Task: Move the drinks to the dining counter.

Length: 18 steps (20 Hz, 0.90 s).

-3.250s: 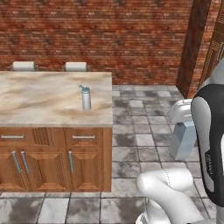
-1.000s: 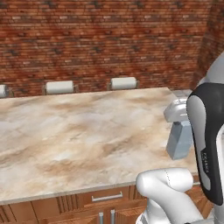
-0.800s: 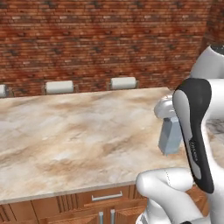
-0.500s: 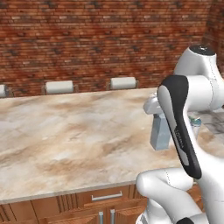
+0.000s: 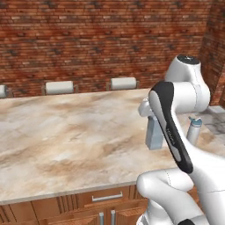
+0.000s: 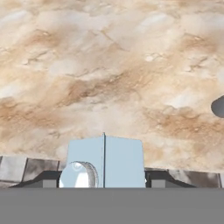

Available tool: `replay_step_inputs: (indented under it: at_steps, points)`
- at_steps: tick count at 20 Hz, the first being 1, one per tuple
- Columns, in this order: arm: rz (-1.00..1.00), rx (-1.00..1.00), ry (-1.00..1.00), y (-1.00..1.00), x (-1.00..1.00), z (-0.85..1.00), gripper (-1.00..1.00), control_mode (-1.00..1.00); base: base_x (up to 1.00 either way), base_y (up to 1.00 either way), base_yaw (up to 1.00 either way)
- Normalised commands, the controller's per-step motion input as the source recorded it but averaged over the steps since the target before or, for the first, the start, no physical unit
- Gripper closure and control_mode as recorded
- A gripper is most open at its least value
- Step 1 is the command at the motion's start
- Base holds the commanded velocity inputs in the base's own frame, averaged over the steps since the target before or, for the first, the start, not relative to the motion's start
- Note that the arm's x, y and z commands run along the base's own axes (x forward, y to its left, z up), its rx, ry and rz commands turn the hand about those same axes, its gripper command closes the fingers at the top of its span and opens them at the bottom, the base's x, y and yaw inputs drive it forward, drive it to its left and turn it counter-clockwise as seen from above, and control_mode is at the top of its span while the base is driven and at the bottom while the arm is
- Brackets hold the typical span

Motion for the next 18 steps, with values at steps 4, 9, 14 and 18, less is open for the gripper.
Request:
replay_step_inputs:
  at_steps: [4,9,14,18]
  points:
    - [0.0,0.0,-0.01,0.01,0.29,-0.27,1.0,-1.0,0.0,0.0,0.0]
    - [0.0,0.0,-0.05,0.0,0.25,-0.22,1.0,-1.0,0.0,0.0,0.0]
    - [0.0,0.0,-0.02,0.0,0.12,-0.29,1.0,-1.0,0.0,0.0,0.0]
    - [0.0,0.0,0.0,0.0,0.16,-0.24,1.0,-1.0,0.0,0.0,0.0]
